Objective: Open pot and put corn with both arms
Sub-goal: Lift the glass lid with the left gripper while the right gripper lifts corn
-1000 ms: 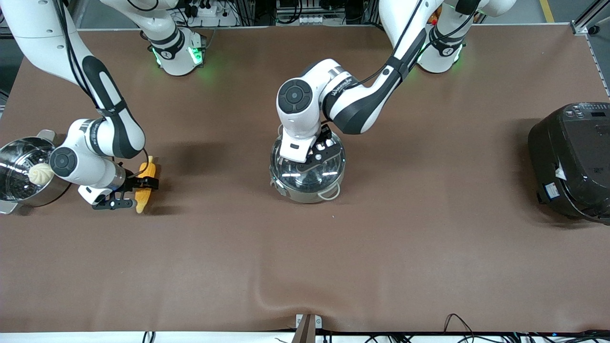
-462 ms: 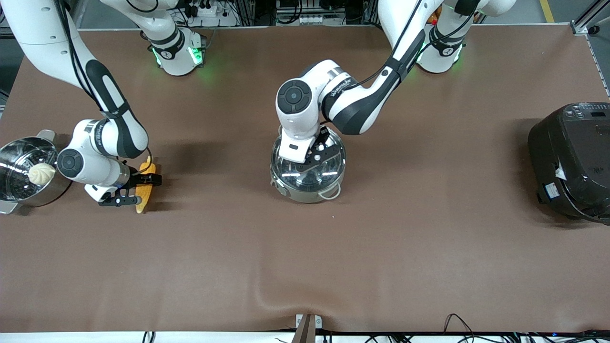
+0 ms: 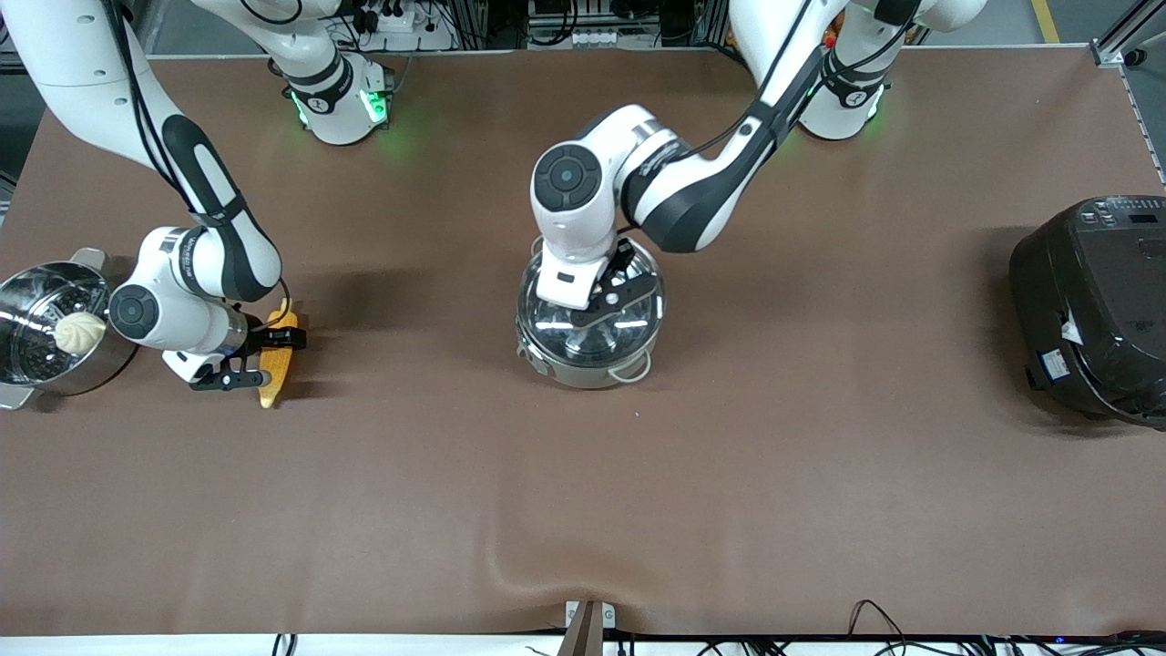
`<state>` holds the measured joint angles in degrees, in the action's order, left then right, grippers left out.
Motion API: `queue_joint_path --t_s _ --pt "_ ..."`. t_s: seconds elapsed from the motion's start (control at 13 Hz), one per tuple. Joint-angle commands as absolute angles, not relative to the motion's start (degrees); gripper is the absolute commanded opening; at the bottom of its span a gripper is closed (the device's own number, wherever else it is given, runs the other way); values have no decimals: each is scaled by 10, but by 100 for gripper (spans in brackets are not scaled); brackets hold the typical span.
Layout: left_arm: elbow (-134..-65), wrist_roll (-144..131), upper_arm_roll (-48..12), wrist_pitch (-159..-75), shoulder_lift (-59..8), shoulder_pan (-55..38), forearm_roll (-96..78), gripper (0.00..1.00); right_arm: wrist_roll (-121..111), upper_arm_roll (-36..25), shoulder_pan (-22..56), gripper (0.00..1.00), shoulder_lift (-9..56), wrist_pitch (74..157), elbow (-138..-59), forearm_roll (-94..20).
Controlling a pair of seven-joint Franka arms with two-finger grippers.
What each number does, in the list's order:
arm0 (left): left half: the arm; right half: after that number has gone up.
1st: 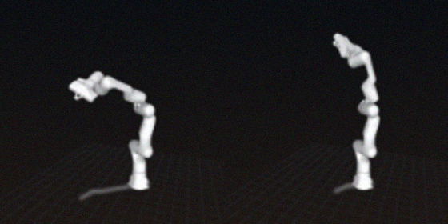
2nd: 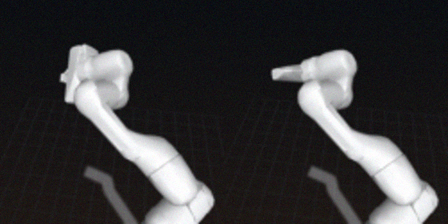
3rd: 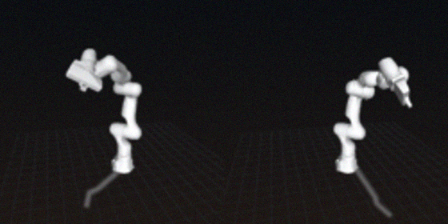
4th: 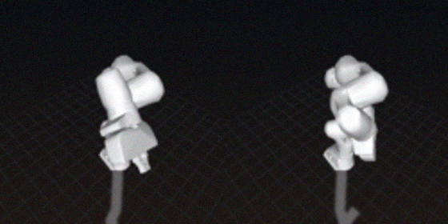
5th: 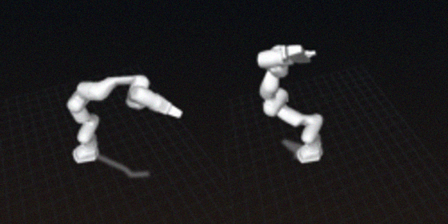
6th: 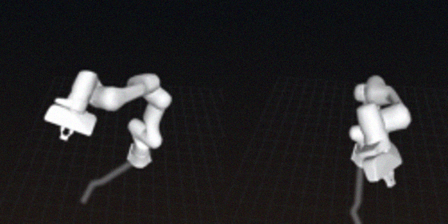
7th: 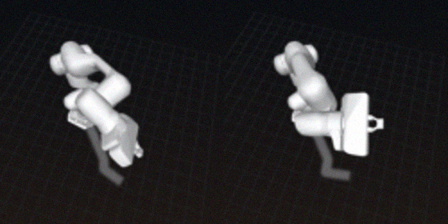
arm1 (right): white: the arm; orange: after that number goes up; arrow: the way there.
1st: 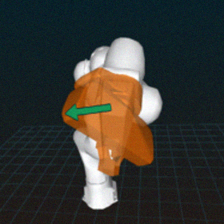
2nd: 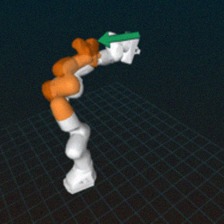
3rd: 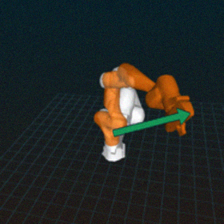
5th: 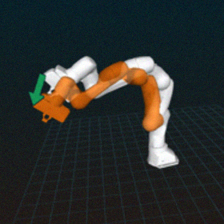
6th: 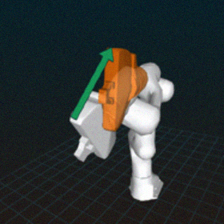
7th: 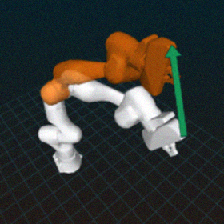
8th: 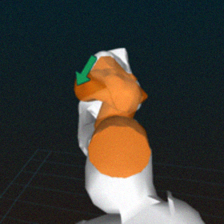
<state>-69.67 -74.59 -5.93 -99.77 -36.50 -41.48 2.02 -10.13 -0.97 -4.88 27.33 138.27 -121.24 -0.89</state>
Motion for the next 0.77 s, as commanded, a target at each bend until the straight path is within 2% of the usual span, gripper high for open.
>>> queue_joint_path --t_s 0.0,0.08,0.31,0.69 --pt "-707 -718 -57 -954 -282 -384 27 0 -103 -5 -55 13 256 1364 -1196 -2" --pt "-708 -691 -57 -931 -257 -369 27 0 -105 -4 -55 13 252 1341 -1182 -2" --pt "-714 -578 -58 -887 -206 -303 38 0 -99 -4 -49 2 242 1237 -1123 -10" --pt "-753 -423 -62 -879 -175 -186 38 0 35 -4 22 2 232 1093 -1001 -11"
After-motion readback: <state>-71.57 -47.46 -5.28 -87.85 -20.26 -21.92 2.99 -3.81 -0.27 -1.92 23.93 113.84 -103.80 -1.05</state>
